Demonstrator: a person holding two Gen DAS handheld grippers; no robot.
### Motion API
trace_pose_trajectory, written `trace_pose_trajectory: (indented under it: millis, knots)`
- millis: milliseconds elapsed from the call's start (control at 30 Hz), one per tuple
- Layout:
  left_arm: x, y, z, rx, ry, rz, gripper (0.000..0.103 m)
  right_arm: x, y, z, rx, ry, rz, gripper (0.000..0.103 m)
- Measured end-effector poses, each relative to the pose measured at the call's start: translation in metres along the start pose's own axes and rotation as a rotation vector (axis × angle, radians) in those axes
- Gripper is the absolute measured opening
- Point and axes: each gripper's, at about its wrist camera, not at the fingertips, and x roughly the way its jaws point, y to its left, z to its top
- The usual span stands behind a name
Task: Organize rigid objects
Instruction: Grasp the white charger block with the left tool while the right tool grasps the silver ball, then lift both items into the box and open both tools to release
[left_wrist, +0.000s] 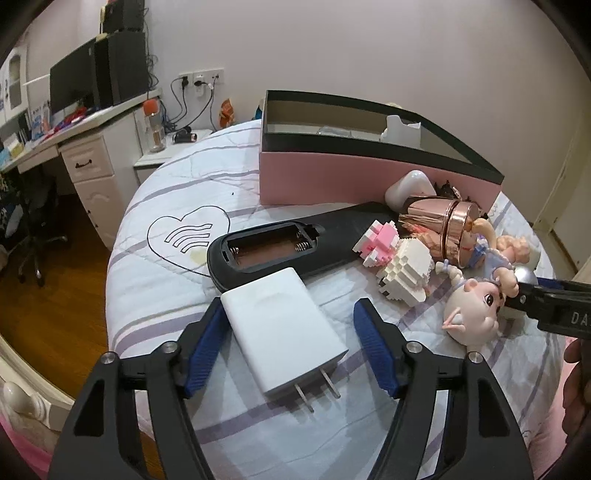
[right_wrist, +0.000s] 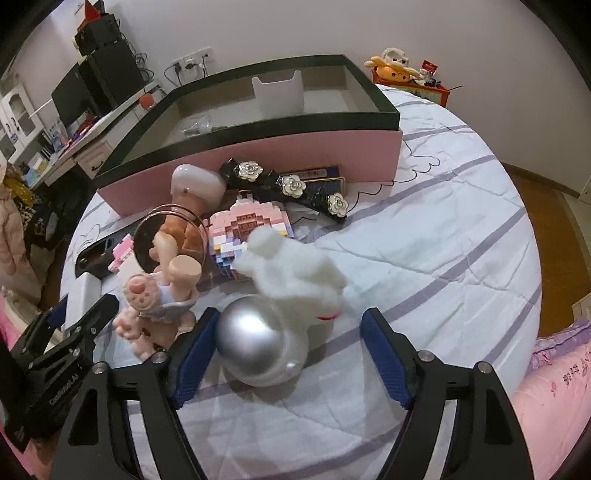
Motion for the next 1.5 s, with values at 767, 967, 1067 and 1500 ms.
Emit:
trace_pose_trajectory:
  millis: [767, 967, 1067, 1500]
  knots:
    - [-0.040, 0.019, 0.011, -0.068, -0.055, -0.068, 0.058, -0.047, -0.028, 0.010, 0.042, -0.085, 0.053, 0.046]
    - [-0.060, 0.014, 0.050, -0.028, -0.116, -0.084, 0.058, -0.067, -0.020, 0.036, -0.003, -0.142, 0.071, 0.046]
    - [-0.061, 0.010, 0.077, -0.008, -0.142, -0.100, 0.058, -0.074, -0.015, 0.059, -0.030, -0.172, 0.093, 0.046]
    - [0.007, -0.020, 0.174, 0.061, -0.123, -0.169, 0.058, -0.026, 0.000, 0.145, -0.118, -0.146, 0.088, 0.046]
